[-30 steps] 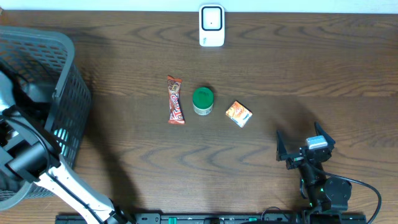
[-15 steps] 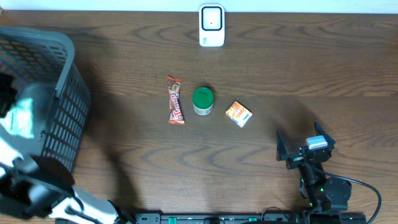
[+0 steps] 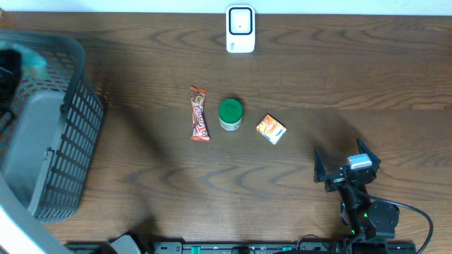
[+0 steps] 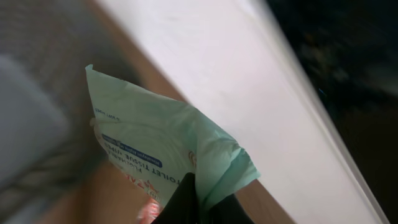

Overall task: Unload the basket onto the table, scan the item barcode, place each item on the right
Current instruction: 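Lift the tissue pack out of the basket toward the scanner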

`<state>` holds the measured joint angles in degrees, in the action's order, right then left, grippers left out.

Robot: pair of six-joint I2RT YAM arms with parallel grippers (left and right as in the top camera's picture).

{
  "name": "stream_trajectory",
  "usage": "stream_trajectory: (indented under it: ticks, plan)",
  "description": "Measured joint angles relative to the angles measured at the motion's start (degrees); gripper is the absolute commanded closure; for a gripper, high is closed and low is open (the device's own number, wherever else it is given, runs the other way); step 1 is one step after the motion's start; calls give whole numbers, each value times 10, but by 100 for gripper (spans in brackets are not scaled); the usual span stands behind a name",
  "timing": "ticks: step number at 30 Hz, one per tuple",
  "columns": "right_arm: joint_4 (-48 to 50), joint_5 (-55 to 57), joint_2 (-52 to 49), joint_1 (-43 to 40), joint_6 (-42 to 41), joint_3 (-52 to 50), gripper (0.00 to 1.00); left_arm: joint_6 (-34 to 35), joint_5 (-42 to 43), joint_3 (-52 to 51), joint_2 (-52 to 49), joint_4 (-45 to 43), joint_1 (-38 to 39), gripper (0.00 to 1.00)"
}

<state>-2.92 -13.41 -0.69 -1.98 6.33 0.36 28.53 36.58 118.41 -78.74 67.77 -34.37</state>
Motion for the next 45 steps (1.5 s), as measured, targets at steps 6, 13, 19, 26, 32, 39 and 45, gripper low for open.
stream_trajectory:
  ticks: [6,13,19,26,32,39,45]
  plan:
    - [0,0,0,0,0,0,1,-62,102,1,4,-46,94,93]
    - [0,0,0,0,0,0,1,-284,276,-28,-52,0,167,92]
    - [0,0,0,0,0,0,1,-537,420,-81,-103,81,174,93]
    - [0,0,0,0,0,0,1,-670,488,-143,-124,83,177,93]
    - [0,0,0,0,0,0,1,-725,500,-158,-124,83,198,93]
    - [0,0,0,0,0,0,1,-748,504,-158,-124,83,218,93]
    - [0,0,0,0,0,0,1,-751,504,-158,-124,83,219,93]
